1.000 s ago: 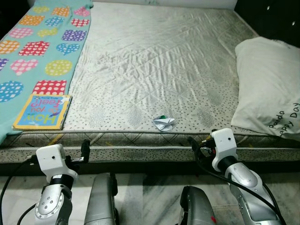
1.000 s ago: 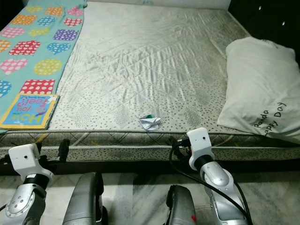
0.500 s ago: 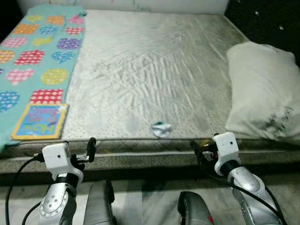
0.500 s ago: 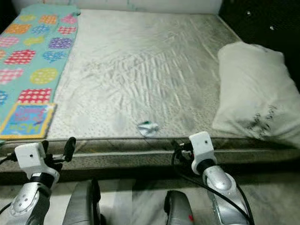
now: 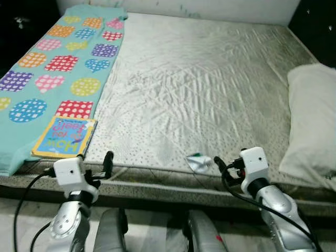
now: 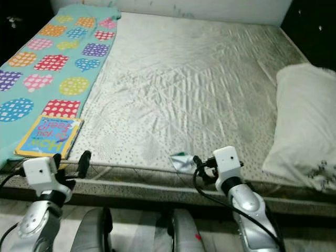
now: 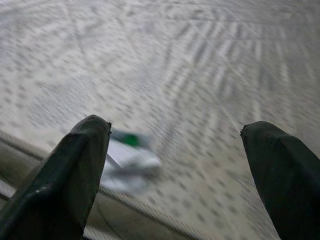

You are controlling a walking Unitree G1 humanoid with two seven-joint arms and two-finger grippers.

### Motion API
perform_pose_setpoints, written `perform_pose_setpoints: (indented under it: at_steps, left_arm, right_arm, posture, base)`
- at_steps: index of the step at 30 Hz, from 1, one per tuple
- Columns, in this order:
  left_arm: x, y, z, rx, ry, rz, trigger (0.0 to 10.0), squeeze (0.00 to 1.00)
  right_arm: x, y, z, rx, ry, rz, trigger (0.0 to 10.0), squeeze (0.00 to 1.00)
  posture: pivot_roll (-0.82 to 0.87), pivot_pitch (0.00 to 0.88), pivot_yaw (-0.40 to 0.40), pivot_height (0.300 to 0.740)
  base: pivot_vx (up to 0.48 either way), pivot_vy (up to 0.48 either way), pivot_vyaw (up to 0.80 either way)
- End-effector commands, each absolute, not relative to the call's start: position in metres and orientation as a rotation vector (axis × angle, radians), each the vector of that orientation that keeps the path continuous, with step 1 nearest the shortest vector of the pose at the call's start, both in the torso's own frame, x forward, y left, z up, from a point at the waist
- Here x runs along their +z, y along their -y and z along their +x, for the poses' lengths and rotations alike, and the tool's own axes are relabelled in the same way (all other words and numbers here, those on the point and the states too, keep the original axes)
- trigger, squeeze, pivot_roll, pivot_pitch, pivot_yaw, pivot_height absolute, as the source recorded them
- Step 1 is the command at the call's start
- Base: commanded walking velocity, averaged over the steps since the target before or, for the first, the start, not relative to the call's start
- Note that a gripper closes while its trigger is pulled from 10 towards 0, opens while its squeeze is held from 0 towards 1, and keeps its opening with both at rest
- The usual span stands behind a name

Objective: Clean up the room

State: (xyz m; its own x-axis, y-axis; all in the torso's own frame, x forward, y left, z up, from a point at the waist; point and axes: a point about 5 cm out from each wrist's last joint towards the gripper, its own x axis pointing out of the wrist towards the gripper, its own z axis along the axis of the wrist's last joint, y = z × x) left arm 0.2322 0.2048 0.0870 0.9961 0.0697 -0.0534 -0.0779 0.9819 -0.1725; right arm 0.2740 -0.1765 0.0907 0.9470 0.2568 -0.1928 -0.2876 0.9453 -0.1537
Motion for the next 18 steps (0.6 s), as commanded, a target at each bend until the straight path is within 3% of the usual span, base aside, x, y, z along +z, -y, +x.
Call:
perform_pose_setpoints:
  at_steps: [1,8,18]
  left_arm:
    - [0.085,-0.202,0.233,0.074,-0.057,-0.191,10.0,0.0]
    - [0.085,-0.203,0.233,0.077,-0.059,-0.187,10.0,0.0]
    - [0.082,-0.204,0.229,0.041,-0.108,-0.202,10.0,0.0]
  right_arm:
    - [0.089,0.185,0.272,0.26,-0.188,-0.195,10.0,0.0]
    - [0.088,0.183,0.273,0.279,-0.191,-0.179,10.0,0.0]
    - [0.073,0.156,0.292,0.456,-0.358,-0.196,10.0,0.0]
  posture:
    - [-0.1,0.12,-0.056,0.567]
    - [-0.09,0.118,-0.057,0.567]
    - [-0.06,0.132,-0.063,0.567]
  base:
    - [0.0,0.0,0.0]
    - [0.0,0.0,0.0]
    - [0.0,0.0,0.0]
